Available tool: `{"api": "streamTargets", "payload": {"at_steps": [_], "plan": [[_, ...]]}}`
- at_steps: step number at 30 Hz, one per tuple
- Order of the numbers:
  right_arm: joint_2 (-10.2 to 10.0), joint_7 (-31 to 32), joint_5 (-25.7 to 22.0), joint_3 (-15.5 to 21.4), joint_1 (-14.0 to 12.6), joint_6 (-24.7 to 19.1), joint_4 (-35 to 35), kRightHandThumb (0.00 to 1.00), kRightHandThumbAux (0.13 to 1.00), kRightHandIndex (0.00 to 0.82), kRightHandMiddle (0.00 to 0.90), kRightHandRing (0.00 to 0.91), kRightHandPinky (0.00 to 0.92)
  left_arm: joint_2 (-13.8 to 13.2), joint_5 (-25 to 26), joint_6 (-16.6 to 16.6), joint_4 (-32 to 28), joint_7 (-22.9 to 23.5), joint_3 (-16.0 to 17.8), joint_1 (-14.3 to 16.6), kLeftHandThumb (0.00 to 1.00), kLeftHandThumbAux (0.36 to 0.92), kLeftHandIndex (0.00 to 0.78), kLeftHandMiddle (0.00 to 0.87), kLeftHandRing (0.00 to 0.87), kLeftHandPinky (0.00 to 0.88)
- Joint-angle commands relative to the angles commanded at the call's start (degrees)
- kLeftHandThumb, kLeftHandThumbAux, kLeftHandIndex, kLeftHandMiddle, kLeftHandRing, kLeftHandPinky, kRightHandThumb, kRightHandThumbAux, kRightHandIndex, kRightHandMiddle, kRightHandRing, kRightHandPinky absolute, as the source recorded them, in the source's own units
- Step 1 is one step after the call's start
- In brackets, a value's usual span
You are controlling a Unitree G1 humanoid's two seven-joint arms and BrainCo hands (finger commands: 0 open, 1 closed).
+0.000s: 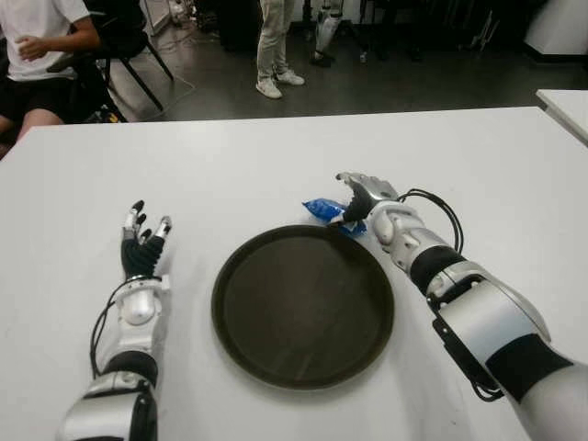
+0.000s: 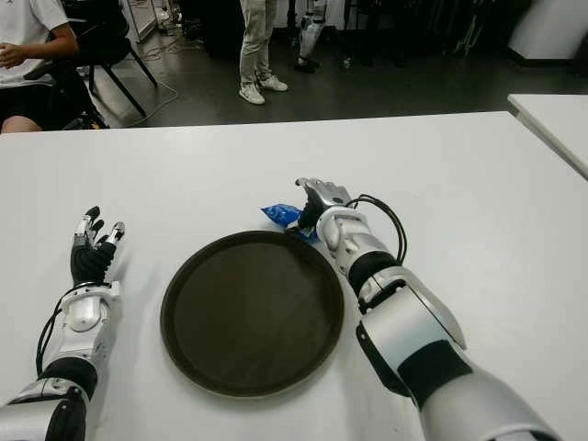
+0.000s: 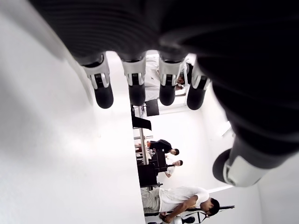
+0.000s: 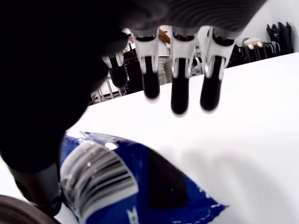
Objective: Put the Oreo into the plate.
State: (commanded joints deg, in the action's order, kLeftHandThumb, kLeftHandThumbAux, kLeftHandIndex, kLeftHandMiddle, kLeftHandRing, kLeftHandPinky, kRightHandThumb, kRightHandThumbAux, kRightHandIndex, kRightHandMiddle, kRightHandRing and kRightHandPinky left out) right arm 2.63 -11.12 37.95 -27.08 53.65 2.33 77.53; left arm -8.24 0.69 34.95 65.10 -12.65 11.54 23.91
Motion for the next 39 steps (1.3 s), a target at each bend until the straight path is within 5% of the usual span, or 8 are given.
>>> {"api": "streamTargets", "payload": {"at_steps": [10,39], "plan": [[-0.01,-0.66,-0.51,0.02,-0.06,0.15,-0.14,0.000,0.752,0.212,0.278,0.327,0.398,-0.11,-0.10,0.01,0.13,-0.08,-0.03,0.04,0.340,0.614,0.001,0.011,0.000,0.000],[0.42,-2.28,0.04,-1.32,0.19,0.69,-0.54,0.000,0.793,0.217,0.274,0.304,0.337,-0.46,-0.50,0.29,0.69,-0.30,-0.08,0.04,0.326,0.604,0.004,0.007,0.000,0.000]]}}
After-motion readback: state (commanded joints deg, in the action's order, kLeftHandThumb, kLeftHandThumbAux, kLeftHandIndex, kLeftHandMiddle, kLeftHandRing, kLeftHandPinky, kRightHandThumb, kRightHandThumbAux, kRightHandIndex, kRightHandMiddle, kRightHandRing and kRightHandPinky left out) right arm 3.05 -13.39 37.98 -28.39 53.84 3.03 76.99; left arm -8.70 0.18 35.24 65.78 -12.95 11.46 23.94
